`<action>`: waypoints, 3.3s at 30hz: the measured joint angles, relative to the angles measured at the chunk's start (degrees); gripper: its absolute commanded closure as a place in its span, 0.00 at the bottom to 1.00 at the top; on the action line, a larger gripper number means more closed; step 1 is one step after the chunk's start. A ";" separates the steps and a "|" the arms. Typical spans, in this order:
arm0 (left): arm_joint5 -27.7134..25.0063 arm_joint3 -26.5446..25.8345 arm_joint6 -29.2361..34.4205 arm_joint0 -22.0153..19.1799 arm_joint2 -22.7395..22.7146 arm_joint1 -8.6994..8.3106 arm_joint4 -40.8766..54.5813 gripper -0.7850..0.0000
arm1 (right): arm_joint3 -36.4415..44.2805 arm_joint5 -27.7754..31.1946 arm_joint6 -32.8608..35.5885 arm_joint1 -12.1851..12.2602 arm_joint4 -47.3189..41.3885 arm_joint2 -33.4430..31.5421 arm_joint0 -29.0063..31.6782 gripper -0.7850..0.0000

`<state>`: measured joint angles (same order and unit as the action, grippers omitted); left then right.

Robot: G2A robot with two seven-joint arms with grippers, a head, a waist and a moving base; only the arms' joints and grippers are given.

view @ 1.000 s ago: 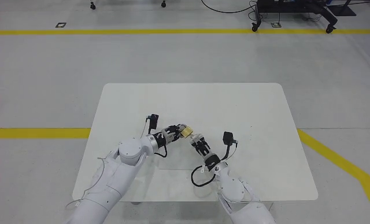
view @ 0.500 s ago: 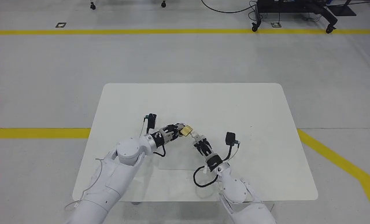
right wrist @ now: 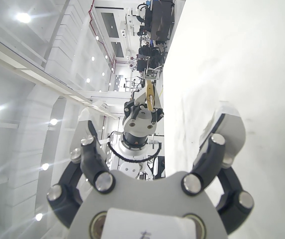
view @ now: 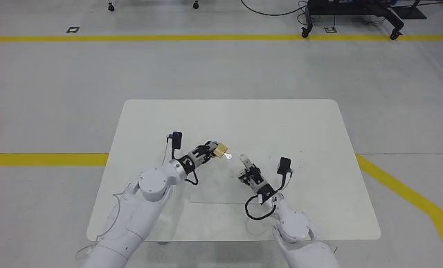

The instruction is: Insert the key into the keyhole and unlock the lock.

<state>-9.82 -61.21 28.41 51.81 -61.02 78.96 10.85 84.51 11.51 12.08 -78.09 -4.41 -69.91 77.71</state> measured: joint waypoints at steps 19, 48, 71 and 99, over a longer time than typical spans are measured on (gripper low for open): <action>14.52 9.34 22.22 -3.83 0.09 1.59 22.74 1.00 | 1.61 20.28 4.72 0.41 -2.07 -1.40 3.43 1.00; 7.90 17.61 25.96 -8.98 1.92 3.15 24.35 1.00 | 1.19 16.52 4.62 0.54 -2.76 -1.12 2.86 0.00; -3.25 8.77 23.36 -4.71 0.53 1.78 15.84 1.00 | -1.11 -7.50 32.45 1.90 -35.68 -6.40 -0.32 0.58; -2.65 7.85 26.53 -4.60 1.08 1.76 16.05 1.00 | -5.83 -19.44 38.49 3.09 -39.94 -5.65 -5.18 1.00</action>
<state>-12.48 -53.36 54.94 47.21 -59.94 80.72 26.90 78.68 -7.93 50.57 -74.99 -44.35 -75.56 72.54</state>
